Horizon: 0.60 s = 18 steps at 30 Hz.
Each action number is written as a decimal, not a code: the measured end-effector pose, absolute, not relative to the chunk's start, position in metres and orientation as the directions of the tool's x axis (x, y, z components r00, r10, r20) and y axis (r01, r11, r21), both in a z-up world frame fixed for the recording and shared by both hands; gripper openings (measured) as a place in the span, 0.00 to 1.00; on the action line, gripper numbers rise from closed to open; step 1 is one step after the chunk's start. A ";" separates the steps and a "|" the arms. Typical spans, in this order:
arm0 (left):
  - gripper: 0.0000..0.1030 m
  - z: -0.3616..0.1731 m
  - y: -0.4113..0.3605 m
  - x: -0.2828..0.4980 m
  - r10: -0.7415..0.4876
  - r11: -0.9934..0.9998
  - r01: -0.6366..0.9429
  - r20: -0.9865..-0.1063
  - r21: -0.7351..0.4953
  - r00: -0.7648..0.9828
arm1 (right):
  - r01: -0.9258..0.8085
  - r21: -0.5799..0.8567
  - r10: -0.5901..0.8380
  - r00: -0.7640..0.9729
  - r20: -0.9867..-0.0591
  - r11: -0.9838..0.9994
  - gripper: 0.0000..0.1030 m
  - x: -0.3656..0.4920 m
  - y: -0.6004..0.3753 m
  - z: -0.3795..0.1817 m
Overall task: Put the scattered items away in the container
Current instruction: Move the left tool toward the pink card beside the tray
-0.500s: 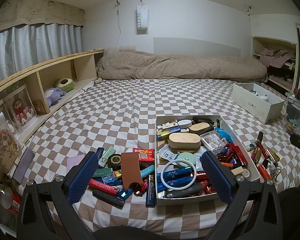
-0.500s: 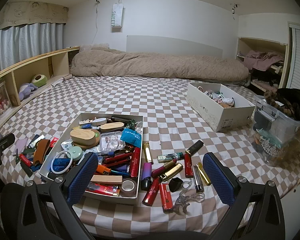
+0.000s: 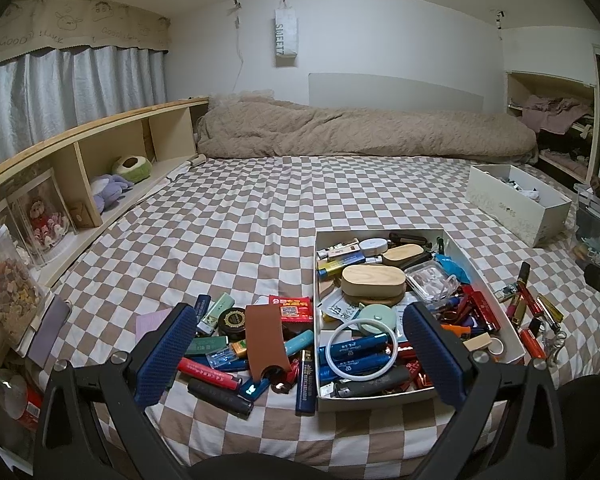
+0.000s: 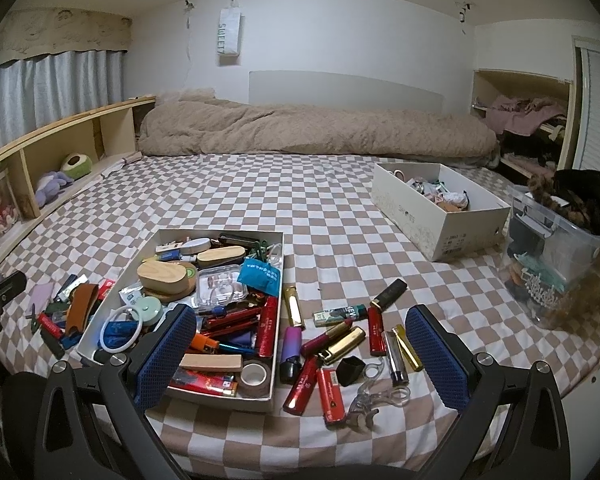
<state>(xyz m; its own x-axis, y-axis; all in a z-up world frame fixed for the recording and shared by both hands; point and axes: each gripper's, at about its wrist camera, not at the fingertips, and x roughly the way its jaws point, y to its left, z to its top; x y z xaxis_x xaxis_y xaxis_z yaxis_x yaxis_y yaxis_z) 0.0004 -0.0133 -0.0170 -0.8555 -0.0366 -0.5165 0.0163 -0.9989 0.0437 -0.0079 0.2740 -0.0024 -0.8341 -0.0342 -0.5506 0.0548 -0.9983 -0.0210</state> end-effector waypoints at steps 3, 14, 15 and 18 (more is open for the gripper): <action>1.00 -0.016 -0.021 -0.003 -0.048 -0.999 0.032 -0.516 0.040 -0.855 | 0.037 -0.019 -0.020 -0.834 -0.551 -0.999 1.00 -0.012 0.282 -0.004; 1.00 -0.017 -0.059 -0.017 -0.123 -0.992 0.123 -0.531 0.035 -0.838 | -0.079 0.019 0.055 -0.825 -0.563 -0.997 1.00 -0.033 0.327 -0.012; 1.00 -0.017 -0.062 -0.018 -0.122 -0.992 0.125 -0.535 0.032 -0.836 | -0.085 0.015 0.062 -0.823 -0.565 -0.996 1.00 -0.034 0.329 -0.014; 1.00 -0.021 -0.073 -0.021 -0.142 -0.989 0.144 -0.547 0.040 -0.825 | -0.093 0.003 0.075 -0.818 -0.571 -0.996 1.00 -0.038 0.335 -0.019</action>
<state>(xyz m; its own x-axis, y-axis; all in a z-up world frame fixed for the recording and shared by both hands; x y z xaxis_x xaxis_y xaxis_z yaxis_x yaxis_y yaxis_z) -0.0208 -0.0729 -0.0206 -0.8249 -0.1420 -0.5472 0.1436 -0.9888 0.0402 -0.0377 0.3353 -0.0189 -0.8176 0.0748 -0.5708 -0.0929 -0.9957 0.0026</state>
